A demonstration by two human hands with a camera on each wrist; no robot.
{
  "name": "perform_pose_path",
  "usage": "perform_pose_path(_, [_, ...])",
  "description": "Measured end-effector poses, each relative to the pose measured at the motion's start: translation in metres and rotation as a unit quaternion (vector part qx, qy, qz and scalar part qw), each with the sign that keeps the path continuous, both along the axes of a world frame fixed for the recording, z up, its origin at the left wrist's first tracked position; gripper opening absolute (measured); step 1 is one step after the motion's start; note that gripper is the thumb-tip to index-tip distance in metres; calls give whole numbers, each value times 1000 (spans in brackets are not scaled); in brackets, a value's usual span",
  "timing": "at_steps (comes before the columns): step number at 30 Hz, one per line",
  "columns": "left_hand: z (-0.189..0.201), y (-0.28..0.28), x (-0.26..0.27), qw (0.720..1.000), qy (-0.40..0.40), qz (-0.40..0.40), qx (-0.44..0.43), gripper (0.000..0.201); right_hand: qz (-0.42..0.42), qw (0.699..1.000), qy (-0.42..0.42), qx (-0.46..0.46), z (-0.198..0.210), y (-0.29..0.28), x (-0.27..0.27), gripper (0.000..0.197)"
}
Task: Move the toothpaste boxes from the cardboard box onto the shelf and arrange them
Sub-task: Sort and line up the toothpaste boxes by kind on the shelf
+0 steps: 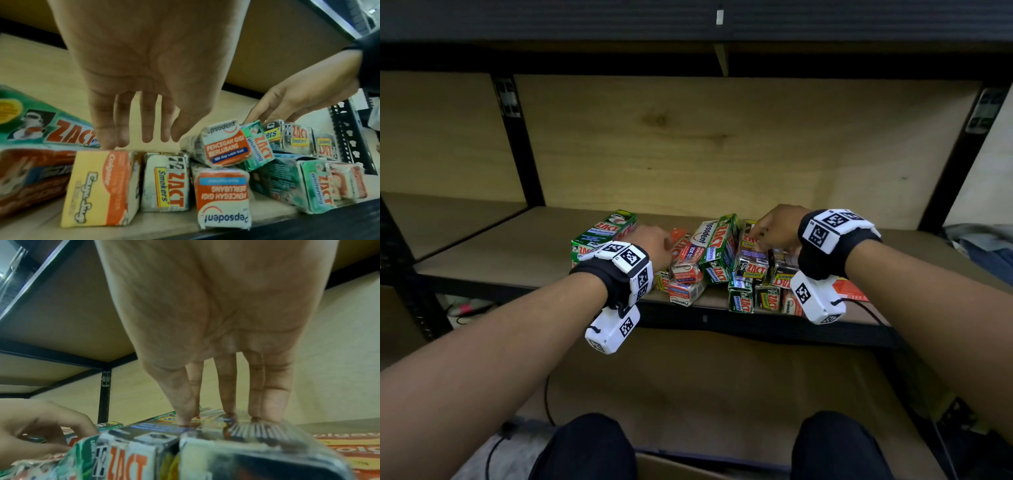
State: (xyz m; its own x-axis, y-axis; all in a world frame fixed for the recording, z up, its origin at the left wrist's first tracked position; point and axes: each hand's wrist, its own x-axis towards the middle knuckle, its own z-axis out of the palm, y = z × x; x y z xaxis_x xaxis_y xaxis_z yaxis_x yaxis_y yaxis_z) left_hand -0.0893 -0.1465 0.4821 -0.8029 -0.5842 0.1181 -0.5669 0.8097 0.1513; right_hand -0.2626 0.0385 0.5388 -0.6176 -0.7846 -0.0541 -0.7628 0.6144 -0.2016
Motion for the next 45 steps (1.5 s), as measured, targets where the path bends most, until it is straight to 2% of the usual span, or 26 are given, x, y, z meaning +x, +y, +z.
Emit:
perform_pose_path(5, [-2, -11, -4, 996, -85, 29, -22, 23, 5, 1000, 11, 0, -2, -2, 1, 38])
perform_pose_path(11, [1, -19, -1, 995, -86, 47, 25, 41, 15, 999, 35, 25, -1, 0, 4, 38])
perform_pose_path(16, [10, -14, 5, 991, -111, 41, 65, 43, 7, 1000, 26, 15, 1, 4, 6, 36])
perform_pose_path(20, [7, -21, 13, 992, -64, 34, 102, 45, 6, 1000, 16, 10, 1, 5, 7, 37])
perform_pose_path(25, [-4, -22, 21, 992, 48, 44, 111, 47, 15, 999, 33, 21, -1, 5, 7, 38])
perform_pose_path(31, [3, -23, 25, 962, 176, 80, 192, 48, 20, 997, 57, 40, -3, 8, 9, 39])
perform_pose_path(35, [18, -14, 25, 913, 275, 83, 291, 43, 22, 996, 66, 63, -1, 9, 12, 41])
perform_pose_path(37, [25, -6, 22, 869, 331, 74, 361, 43, 19, 996, 62, 66, 1, 10, 14, 41])
perform_pose_path(39, [32, 5, 17, 810, 377, 52, 446, 45, 17, 997, 60, 50, 3, 12, 17, 37])
perform_pose_path(42, [42, 22, 12, 723, 416, 5, 552, 46, 11, 995, 57, -79, 4, 13, 22, 29])
perform_pose_path(45, [46, 37, 3, 663, 425, -43, 614, 46, 16, 967, -62, -245, 6, 9, 35, 31])
